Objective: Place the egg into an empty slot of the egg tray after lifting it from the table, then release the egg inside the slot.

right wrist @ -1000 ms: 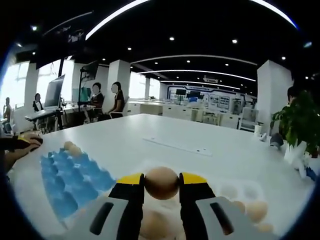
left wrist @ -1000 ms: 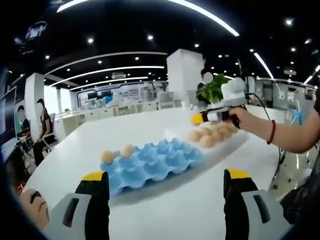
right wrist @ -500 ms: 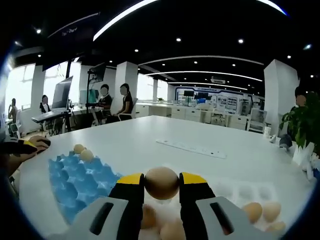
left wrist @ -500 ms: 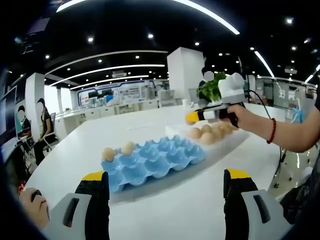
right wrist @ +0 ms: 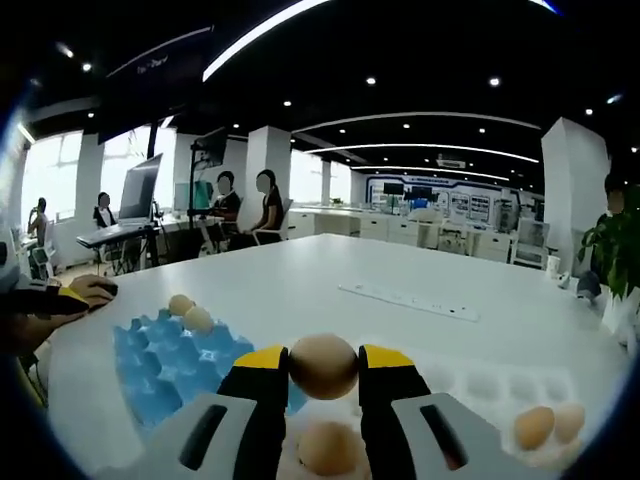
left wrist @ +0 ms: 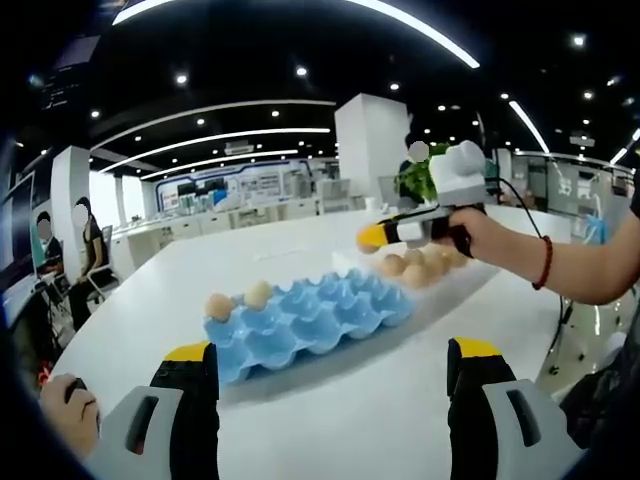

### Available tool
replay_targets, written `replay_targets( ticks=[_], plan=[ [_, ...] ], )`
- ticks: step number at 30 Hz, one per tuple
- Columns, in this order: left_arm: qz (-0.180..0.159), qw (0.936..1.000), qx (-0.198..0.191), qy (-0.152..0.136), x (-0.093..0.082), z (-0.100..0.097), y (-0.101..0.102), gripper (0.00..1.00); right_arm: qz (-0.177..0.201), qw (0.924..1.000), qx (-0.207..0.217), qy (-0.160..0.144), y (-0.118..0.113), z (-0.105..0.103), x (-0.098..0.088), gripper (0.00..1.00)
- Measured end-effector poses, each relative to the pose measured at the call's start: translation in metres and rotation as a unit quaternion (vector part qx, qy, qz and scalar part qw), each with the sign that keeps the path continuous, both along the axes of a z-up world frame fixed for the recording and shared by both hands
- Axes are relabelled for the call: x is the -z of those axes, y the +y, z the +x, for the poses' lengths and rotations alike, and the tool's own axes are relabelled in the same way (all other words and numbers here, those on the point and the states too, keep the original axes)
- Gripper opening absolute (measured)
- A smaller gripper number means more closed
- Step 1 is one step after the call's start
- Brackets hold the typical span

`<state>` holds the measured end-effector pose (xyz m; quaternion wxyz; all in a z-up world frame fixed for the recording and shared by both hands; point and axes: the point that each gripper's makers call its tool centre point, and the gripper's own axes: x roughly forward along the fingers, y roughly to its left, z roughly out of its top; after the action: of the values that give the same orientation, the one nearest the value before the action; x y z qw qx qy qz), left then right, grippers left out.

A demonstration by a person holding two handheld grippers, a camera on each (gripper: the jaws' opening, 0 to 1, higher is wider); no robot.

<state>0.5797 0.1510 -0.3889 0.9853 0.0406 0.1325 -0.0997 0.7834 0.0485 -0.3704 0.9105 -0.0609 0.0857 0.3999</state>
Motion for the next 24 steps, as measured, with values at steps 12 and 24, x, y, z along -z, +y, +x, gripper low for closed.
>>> replay_targets(
  ticks=[12,24],
  plan=[
    [0.001,1.0000,0.003,0.001,0.001,-0.002,0.001,0.96,-0.004,0.9997,-0.025,-0.001,0.026,-0.015,0.001,0.28],
    [0.000,1.0000,0.006,0.002,0.003,0.000,0.003,0.96,0.005,0.9986,-0.052,0.009,0.060,-0.026,0.000,0.28]
  ],
)
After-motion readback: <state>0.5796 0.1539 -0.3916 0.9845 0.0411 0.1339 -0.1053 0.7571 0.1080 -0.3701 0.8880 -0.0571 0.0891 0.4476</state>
